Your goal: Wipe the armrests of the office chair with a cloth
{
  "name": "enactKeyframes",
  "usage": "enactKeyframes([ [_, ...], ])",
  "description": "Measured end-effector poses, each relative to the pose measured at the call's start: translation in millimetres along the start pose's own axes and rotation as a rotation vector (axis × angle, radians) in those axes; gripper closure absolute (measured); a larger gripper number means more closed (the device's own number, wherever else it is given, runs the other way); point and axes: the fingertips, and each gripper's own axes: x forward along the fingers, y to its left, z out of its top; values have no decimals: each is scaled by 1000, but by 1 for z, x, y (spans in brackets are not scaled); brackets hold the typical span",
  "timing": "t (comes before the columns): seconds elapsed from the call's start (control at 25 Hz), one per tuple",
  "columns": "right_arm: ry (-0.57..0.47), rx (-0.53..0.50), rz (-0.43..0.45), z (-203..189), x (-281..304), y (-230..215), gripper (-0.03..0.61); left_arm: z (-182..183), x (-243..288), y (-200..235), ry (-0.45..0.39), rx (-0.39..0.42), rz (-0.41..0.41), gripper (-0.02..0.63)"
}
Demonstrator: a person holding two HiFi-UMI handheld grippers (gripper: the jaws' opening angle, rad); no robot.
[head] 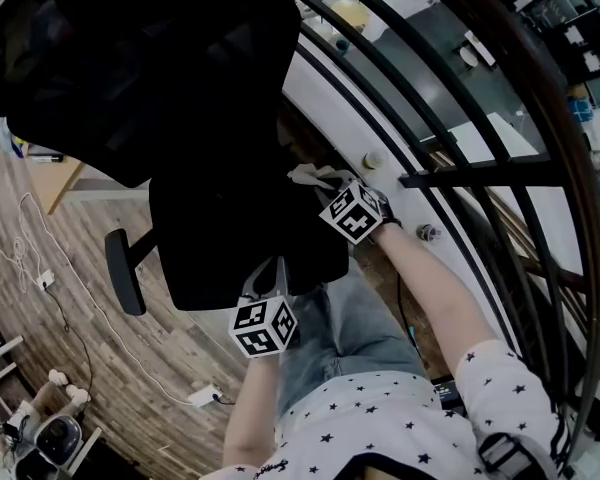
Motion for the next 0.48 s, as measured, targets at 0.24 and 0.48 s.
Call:
enactKeyframes([
  [0.24, 5, 22, 10, -3, 1, 0, 552, -1, 0, -2, -3, 0, -2, 606],
  [0.48, 25, -4, 8, -3, 4, 1, 553, -1, -1, -4, -3, 5, -11, 606],
])
